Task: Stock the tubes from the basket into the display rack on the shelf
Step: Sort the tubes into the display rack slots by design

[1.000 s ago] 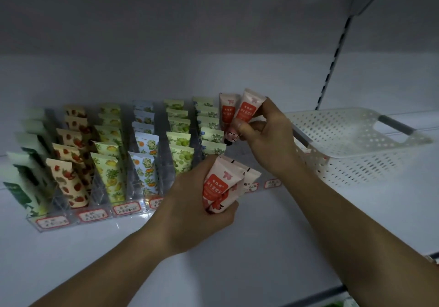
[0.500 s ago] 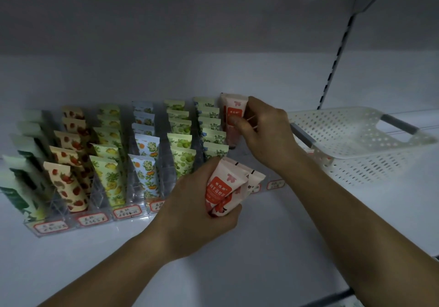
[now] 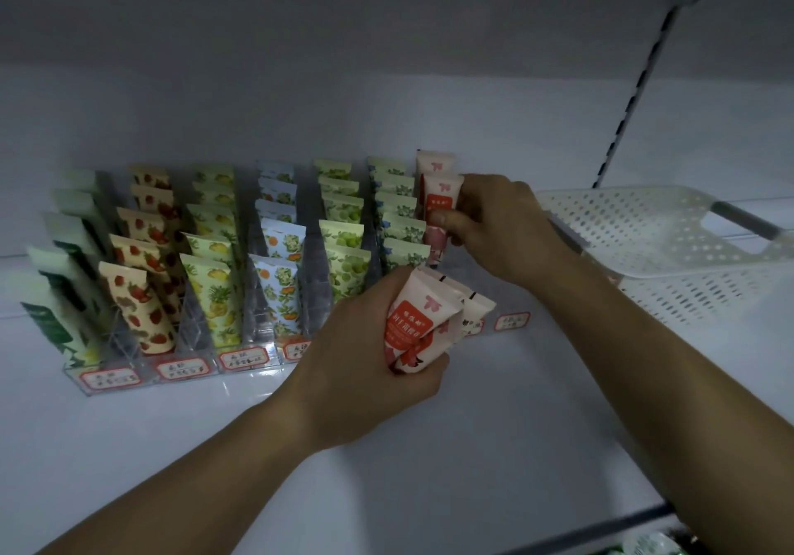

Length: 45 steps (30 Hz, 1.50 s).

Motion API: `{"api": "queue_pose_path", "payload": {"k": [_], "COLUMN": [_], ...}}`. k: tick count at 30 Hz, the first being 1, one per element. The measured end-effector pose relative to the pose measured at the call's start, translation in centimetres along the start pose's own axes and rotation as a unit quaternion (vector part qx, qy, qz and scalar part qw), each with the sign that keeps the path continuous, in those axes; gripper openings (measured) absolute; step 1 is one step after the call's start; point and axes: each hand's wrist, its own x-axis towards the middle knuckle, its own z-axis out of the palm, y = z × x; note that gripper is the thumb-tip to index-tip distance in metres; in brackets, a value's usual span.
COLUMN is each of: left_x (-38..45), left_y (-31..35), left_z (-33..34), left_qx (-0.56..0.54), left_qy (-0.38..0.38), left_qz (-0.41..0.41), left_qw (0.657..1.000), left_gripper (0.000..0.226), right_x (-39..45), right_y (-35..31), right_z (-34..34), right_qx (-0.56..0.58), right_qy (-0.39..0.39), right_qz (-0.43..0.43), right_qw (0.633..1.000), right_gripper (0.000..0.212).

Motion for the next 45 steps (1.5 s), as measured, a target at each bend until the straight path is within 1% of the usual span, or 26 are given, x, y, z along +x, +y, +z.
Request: {"api": "queue_pose_path", "payload": {"k": [3,6,8,9,10,12,13,15,16,18,19,21,22,24,26,27,28,29,31,32,34,36,38,41,43,45], "left_x": [-0.1,-0.1,-0.1,0.0,0.0,0.0,0.0,0.1,0.1,0.1,0.2,0.1,0.1,-0.1,-0.3,-0.3,-0.2,-0.2,-0.1,0.0,0.0,0.0,-0.2,-0.4,-0.3,-0.3], "left_y": [0.0,0.2,0.2,0.3,0.3,0.5,0.5,0.5,0.5,0.6,0.6,0.8,0.7,0.6,0.7,0.6,0.6,0.5,0.6,0.7,0.5,0.4,0.2,0.1,0.1,0.0], "left_z": [0.1,0.2,0.2,0.2,0.2,0.2,0.2,0.1,0.1,0.1,0.1,0.0,0.1,0.3,0.4,0.4,0.4,0.4,0.5,0.5,0.5,0.5,0.5,0.8,1.1,1.2], "left_qx": [-0.001,-0.028,-0.065,-0.083,-0.100,-0.129,-0.137,-0.145,-0.147,-0.156,-0.163,-0.174,-0.177,-0.164,-0.144,-0.134,-0.123,-0.112,-0.103,-0.099,-0.087,-0.060,-0.008,0.078,0.117,0.131], "left_qy": [0.014,0.041,0.063,0.073,0.080,0.094,0.099,0.110,0.115,0.120,0.117,0.093,0.074,0.054,0.068,0.081,0.093,0.105,0.114,0.113,0.109,0.105,0.093,0.041,-0.002,-0.022], "left_qz": [0.001,-0.011,-0.030,-0.036,-0.040,-0.046,-0.042,-0.021,-0.012,-0.007,-0.010,-0.021,-0.024,-0.017,-0.011,-0.008,-0.005,-0.004,-0.006,-0.008,-0.014,-0.027,-0.031,-0.009,-0.007,-0.011], "left_qw": [1.000,0.999,0.995,0.993,0.991,0.986,0.985,0.983,0.982,0.981,0.980,0.980,0.981,0.985,0.987,0.988,0.988,0.988,0.988,0.989,0.990,0.992,0.995,0.996,0.993,0.991], "left_gripper": [0.047,0.046,0.044,0.044,0.045,0.047,0.049,0.051,0.051,0.049,0.046,0.044,0.043,0.040,0.038,0.040,0.042,0.043,0.042,0.042,0.041,0.039,0.038,0.032,0.027,0.025], "right_x": [-0.2,-1.9,-2.6,-2.7,-2.7,-2.9,-3.2,-3.6,-3.7,-3.6,-3.5,-3.3,-3.3,-3.3,-3.4,-3.4,-3.4,-3.5,-3.5,-3.6,-3.7,-3.5,-3.2,-2.8,-2.7,-2.6], "right_y": [0.7,1.1,0.9,0.7,0.4,0.1,-0.1,-0.4,-0.4,-0.3,-0.3,-0.1,-0.1,-0.1,-0.4,-0.5,-0.5,-0.5,-0.5,-0.5,-0.8,-0.9,-0.6,-0.1,0.3,0.3], "right_z": [0.8,1.4,0.9,0.3,-0.4,-1.4,-1.6,-1.6,-1.5,-1.5,-1.4,-1.5,-1.6,-2.1,-2.4,-2.4,-2.4,-2.2,-2.0,-2.0,-2.2,-2.6,-2.7,-2.1,-1.3,-1.0], "right_qx": [0.003,0.033,0.099,0.172,0.274,0.460,0.489,0.458,0.438,0.462,0.503,0.607,0.641,0.670,0.675,0.666,0.642,0.601,0.513,0.493,0.521,0.568,0.534,0.370,0.266,0.224], "right_qy": [0.023,0.101,0.182,0.188,0.147,-0.029,-0.109,-0.193,-0.205,-0.213,-0.222,-0.244,-0.248,-0.256,-0.277,-0.285,-0.283,-0.270,-0.228,-0.213,-0.187,-0.113,0.001,0.132,0.161,0.161], "right_qz": [-0.003,-0.002,-0.010,-0.016,-0.029,-0.061,-0.076,-0.096,-0.101,-0.094,-0.091,-0.076,-0.075,-0.085,-0.087,-0.090,-0.096,-0.103,-0.109,-0.108,-0.070,0.001,0.037,0.000,-0.031,-0.052], "right_qw": [1.000,0.994,0.978,0.967,0.950,0.885,0.862,0.863,0.870,0.856,0.830,0.753,0.722,0.692,0.678,0.683,0.706,0.746,0.820,0.836,0.830,0.815,0.845,0.920,0.950,0.960], "right_gripper": [0.022,0.027,0.032,0.037,0.047,0.065,0.063,0.036,0.021,0.014,0.018,0.031,0.030,0.025,0.034,0.042,0.050,0.054,0.042,0.030,0.022,0.032,0.039,0.031,0.028,0.024]}}
